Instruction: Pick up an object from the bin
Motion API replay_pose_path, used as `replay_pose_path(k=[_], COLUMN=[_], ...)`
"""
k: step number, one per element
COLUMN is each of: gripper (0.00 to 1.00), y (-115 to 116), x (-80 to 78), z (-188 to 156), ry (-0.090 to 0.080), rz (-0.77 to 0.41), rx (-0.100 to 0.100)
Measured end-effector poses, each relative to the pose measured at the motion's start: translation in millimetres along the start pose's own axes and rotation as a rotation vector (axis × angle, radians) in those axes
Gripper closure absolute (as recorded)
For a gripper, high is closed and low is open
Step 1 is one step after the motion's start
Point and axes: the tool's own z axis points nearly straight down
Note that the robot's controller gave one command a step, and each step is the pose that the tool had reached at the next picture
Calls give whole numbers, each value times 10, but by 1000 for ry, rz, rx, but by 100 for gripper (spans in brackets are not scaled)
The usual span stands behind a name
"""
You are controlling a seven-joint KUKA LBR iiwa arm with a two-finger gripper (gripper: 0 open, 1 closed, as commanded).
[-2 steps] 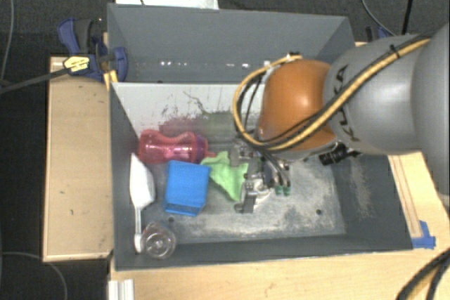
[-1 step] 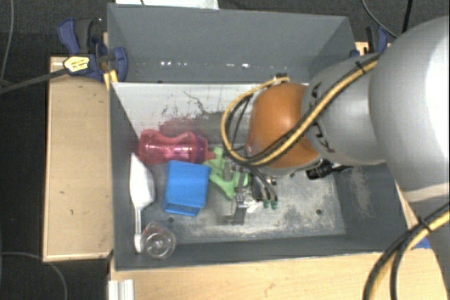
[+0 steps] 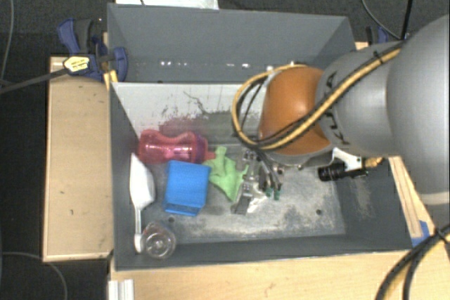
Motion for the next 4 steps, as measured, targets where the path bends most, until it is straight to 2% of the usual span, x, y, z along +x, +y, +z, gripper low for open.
replay_pose_path(k=[1, 2, 4], gripper=[0, 100, 100], y=[127, -144, -149], x=[-197, 136, 148], z=[-64, 380, 335], ry=[-13, -8, -3], rz=[56, 151, 152], rx=[-5, -3, -1])
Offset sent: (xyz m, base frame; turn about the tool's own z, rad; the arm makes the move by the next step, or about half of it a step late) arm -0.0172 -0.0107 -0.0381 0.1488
